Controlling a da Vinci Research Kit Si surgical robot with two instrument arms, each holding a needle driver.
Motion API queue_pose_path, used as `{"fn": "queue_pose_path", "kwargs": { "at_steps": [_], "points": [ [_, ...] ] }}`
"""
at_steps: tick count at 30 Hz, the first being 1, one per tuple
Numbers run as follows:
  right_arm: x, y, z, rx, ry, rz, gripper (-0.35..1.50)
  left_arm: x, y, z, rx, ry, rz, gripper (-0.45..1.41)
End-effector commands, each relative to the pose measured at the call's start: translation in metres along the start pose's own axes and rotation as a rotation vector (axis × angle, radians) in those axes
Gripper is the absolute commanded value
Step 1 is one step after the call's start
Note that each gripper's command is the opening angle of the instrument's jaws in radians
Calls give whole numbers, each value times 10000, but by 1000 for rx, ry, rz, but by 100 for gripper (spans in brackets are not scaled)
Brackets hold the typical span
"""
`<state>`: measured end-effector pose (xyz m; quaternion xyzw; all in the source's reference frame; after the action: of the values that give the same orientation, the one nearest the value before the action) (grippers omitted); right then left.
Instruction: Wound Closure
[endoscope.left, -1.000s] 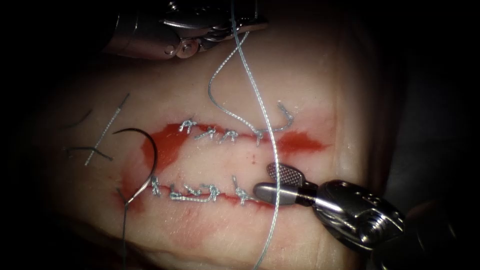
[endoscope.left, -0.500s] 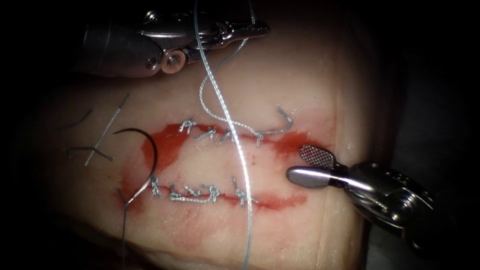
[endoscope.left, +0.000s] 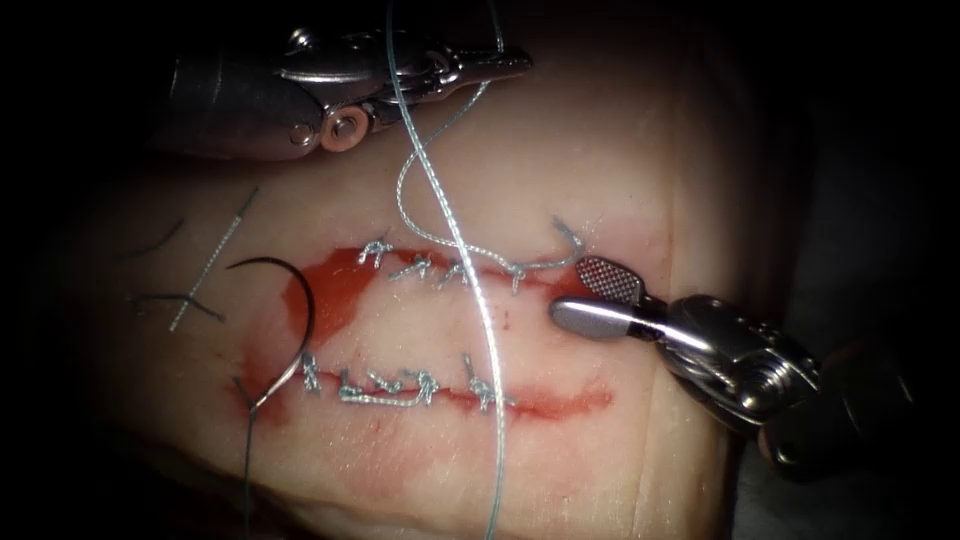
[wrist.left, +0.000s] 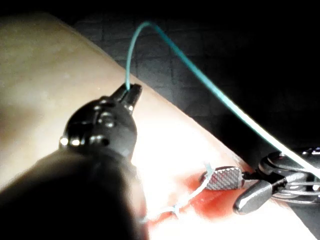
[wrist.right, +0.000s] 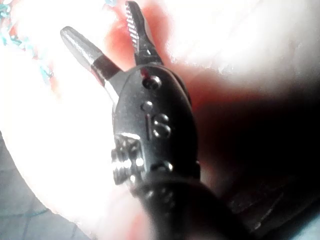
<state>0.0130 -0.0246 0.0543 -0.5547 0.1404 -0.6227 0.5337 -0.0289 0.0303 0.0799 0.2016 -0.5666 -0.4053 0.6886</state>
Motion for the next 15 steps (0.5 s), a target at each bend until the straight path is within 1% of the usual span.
{"fn": "queue_pose_path", "kwargs": {
  "at_steps": [1,2,5,8,11,12,15],
  "points": [
    [8,-1,7,-14,-28,-14,120,0,4,6,-3,-1,2,-45],
    [6,0,6,-23,-52,-21,120,0,5,6,-2,-1,2,-45],
    [-2,2,9,-11,-50,-42,121,0,6,6,-7,-2,2,-45],
    [-3,2,10,-8,-49,-76,131,-1,7,5,-9,-3,1,-45],
    [-8,-3,6,-9,-58,-78,133,-6,7,3,-10,-10,-5,-45],
    [-12,-6,4,-9,-64,-80,133,-7,7,3,-12,-13,-7,-45],
    [-35,-17,0,-10,-86,-85,133,-13,7,2,-8,-47,-15,-45]
  ]
}}
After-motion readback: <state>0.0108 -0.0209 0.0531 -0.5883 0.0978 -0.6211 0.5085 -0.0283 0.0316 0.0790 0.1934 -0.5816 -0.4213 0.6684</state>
